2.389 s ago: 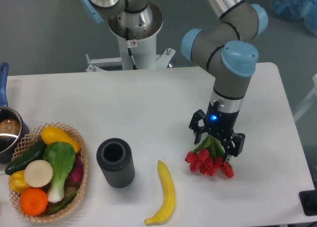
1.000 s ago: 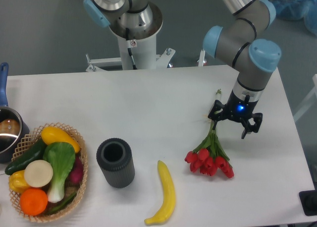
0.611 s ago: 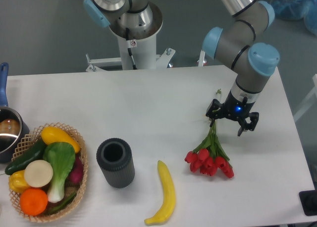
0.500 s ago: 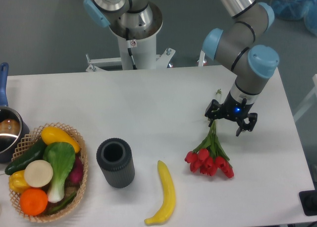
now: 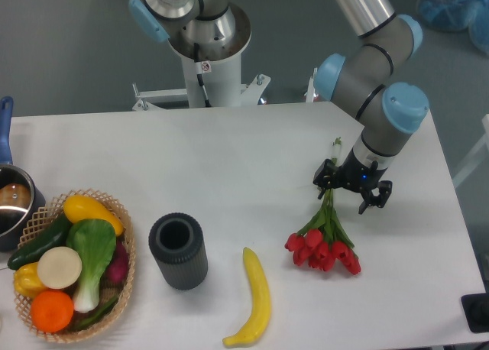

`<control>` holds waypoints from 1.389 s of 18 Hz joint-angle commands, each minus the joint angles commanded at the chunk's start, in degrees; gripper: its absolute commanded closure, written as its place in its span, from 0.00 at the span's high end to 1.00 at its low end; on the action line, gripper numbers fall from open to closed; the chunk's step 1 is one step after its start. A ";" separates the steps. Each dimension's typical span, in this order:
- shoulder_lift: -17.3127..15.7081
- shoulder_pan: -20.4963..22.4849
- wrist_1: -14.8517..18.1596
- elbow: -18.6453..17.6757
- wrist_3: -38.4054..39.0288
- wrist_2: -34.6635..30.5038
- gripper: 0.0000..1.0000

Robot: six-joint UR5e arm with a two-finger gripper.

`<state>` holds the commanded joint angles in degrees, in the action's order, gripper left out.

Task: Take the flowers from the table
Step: 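Move the gripper over the tulip stems and lower toward them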

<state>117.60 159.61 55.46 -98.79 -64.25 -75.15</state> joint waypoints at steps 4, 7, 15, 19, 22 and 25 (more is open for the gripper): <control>0.00 -0.97 0.00 -0.53 0.26 -0.17 1.00; 0.96 -1.15 0.00 0.00 0.18 -0.18 1.00; 1.76 -1.15 4.38 1.93 0.17 -0.09 1.00; 2.02 -2.82 5.54 2.55 0.79 0.00 1.00; 2.72 -2.82 5.36 2.90 2.29 -0.09 1.00; 2.90 -2.47 5.36 2.99 2.29 -0.09 1.00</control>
<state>120.50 157.15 60.82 -95.80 -61.96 -75.24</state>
